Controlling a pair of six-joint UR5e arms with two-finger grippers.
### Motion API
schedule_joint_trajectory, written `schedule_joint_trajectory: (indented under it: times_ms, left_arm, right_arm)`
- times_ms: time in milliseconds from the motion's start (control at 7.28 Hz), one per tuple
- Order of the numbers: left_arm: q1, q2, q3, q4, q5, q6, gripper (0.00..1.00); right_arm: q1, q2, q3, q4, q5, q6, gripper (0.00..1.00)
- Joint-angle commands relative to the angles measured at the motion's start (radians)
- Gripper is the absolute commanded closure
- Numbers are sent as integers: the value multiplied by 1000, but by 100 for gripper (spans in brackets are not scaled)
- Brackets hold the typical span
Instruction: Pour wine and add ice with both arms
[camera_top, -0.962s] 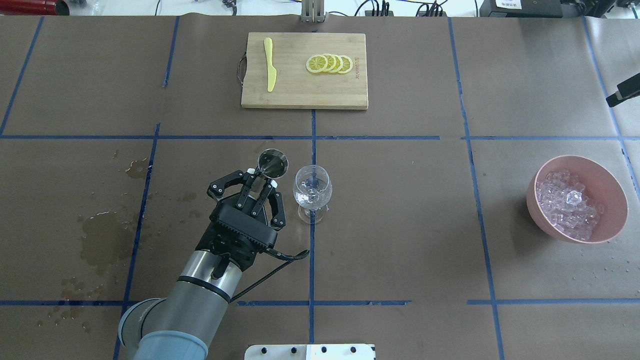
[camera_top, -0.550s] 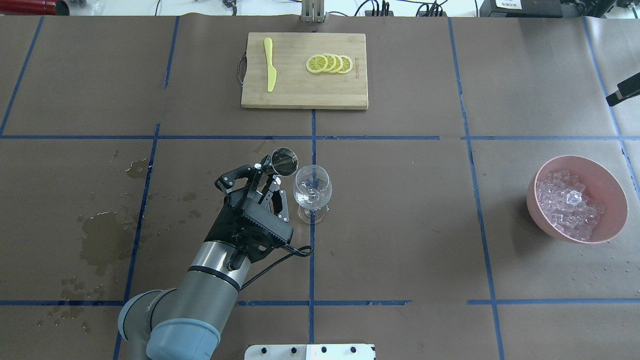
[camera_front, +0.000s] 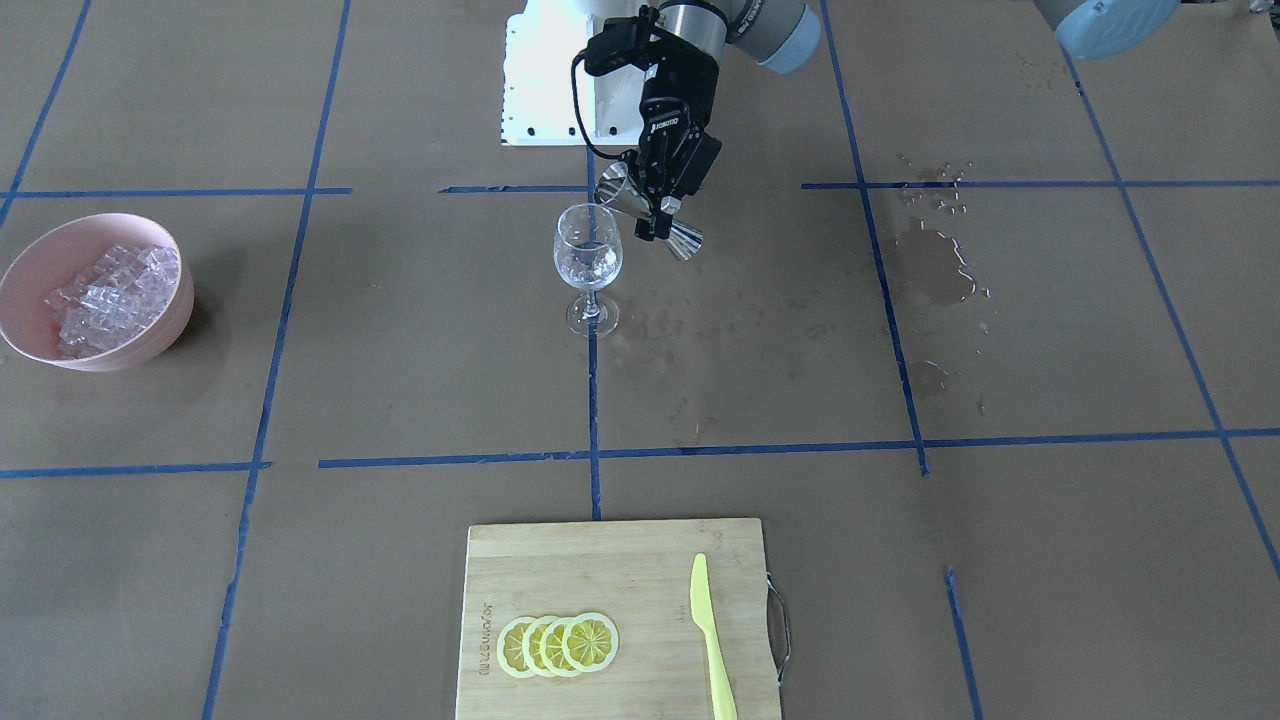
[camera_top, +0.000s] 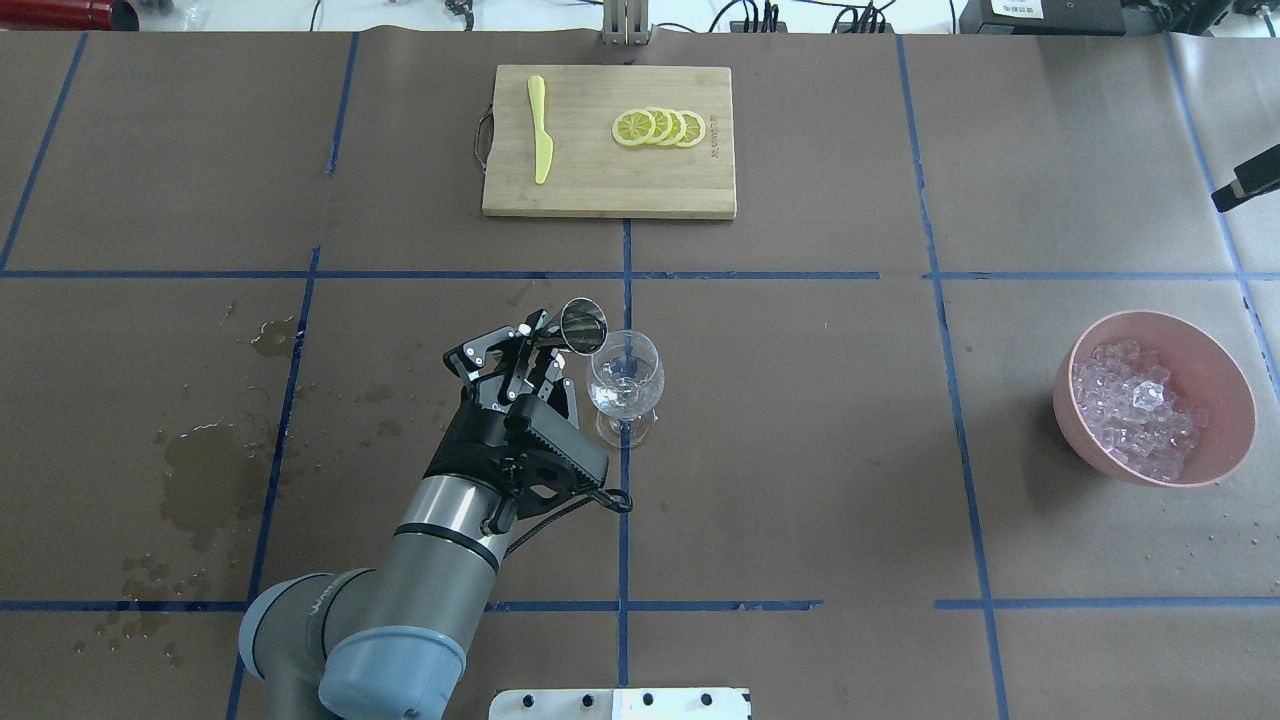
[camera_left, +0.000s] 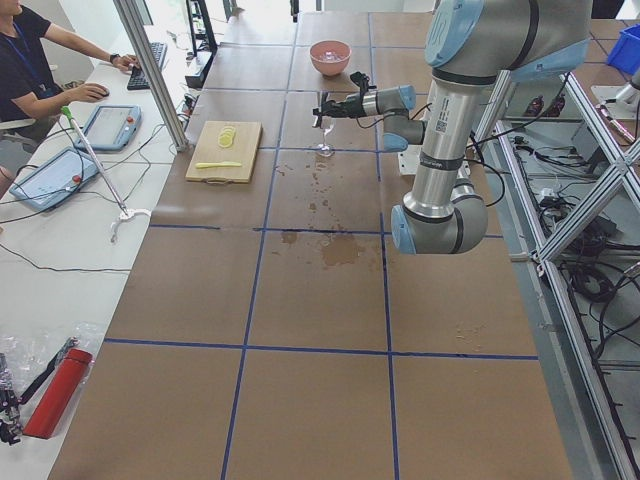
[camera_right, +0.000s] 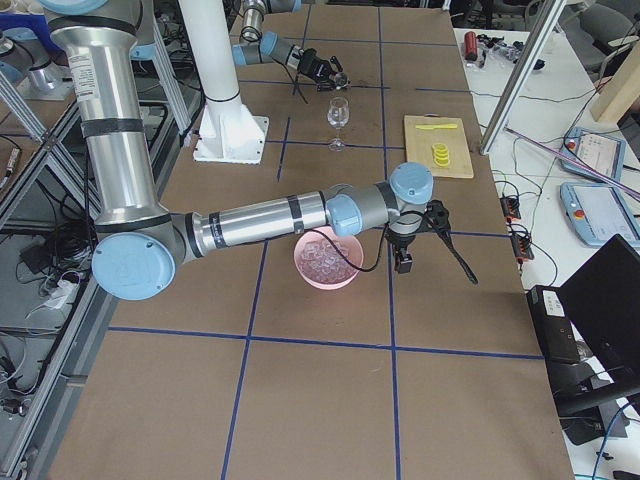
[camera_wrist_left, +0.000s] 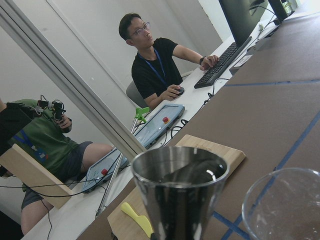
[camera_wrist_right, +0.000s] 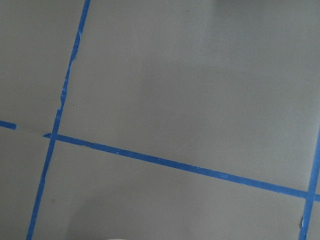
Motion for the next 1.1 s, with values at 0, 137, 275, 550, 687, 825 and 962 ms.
schedule_joint_trajectory:
  times_ms: [0, 137, 275, 550, 687, 825, 962]
  left_arm:
    - [-7, -15, 2, 60, 3, 145, 100]
    - [-9, -12, 5, 63, 3, 190, 100]
    - [-13, -14, 5, 63, 4, 256, 100]
    - [-28, -35, -1, 170, 4, 372, 100]
    - [-30, -46, -3, 199, 4, 455, 100]
    - [-30, -46, -3, 206, 4, 509, 100]
    - [-32, -46, -3, 206, 4, 592, 100]
  right_arm:
    - [0, 1, 2, 0, 0, 0, 0]
    - [0, 1, 2, 0, 0, 0, 0]
    - [0, 1, 4, 0, 0, 0, 0]
    - [0, 1, 10, 0, 0, 0, 0]
    - [2, -1, 13, 0, 0, 0, 0]
    - [2, 1, 13, 0, 0, 0, 0]
    - [0, 1, 13, 0, 0, 0, 0]
